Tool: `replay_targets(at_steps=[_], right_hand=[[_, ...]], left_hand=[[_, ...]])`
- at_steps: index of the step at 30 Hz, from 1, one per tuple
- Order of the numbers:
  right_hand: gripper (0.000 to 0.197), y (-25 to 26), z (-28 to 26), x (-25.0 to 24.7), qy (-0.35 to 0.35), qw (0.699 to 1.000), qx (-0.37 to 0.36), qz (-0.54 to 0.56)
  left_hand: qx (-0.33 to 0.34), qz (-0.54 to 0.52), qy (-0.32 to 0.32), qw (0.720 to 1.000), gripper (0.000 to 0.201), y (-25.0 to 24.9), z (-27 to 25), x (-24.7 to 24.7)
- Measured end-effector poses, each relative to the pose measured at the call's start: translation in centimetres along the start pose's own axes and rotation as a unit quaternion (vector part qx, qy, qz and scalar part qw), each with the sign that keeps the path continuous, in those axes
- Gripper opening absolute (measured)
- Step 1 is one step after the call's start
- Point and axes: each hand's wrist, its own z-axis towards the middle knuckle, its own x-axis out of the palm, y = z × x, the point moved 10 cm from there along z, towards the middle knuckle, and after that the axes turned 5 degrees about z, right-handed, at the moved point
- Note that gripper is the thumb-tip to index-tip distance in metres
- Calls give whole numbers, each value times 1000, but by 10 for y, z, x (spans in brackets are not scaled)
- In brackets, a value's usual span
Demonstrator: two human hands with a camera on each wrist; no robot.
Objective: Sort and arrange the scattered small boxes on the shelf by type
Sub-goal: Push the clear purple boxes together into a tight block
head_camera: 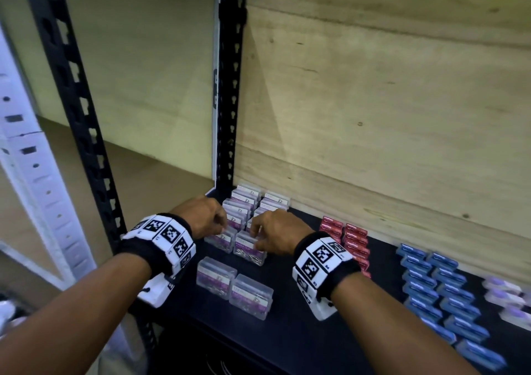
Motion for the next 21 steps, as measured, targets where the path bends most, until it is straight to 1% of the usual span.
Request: replay_targets(at_steps=[3,7,13,21], right_hand=[[24,-1,-4,3,13,1000,0,16],[26,-6,-14,11,40,998,4,53],[23,-6,-39,18,62,993,5,97],[23,0,-60,20,73,994,-12,85]], left_hand=[[3,3,8,1000,11,-3,-1,0],[21,4,31,999,13,-12,-6,4],[47,-10,61,997,13,-24,-17,13],[77,-13,91,993,11,-35,-33,19]])
